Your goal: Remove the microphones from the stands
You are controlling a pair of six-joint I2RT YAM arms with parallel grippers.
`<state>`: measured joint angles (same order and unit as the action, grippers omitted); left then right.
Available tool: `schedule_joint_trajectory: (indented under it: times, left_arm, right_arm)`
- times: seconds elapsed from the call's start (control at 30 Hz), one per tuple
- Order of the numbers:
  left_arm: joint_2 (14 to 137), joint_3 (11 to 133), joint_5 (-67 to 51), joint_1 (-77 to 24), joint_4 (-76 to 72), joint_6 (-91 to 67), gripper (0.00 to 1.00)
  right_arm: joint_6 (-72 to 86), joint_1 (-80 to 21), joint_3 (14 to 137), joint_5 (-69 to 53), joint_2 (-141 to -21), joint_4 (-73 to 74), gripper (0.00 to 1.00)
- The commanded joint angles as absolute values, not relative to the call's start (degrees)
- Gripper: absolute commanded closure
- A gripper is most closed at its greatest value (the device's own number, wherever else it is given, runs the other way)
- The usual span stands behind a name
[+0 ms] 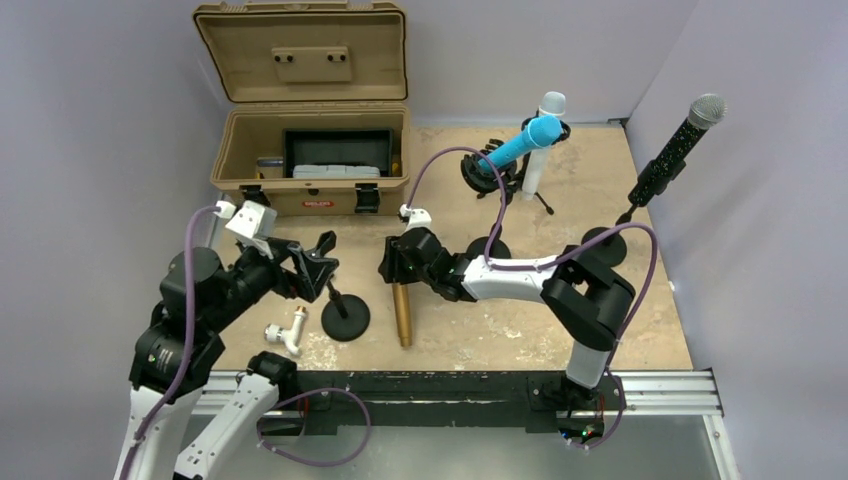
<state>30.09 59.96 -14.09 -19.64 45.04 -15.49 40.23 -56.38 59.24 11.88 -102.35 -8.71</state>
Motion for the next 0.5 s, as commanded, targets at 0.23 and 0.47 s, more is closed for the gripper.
schedule_joint_trajectory:
  times: [0.23, 0.47]
  left_arm:
    - [25.64, 68.74, -9.77, -19.69, 48.69, -17.03, 0.11]
    - [24.8, 68.44, -10.19, -19.64, 48.6, -17.31, 0.11]
  right_arm:
    - [45.09, -59.76, 54.96, 21.35, -103.6, -17.56, 0.65]
    - [46.17, -60.61, 52.3, 24.76, -104.87, -20.05, 0.45]
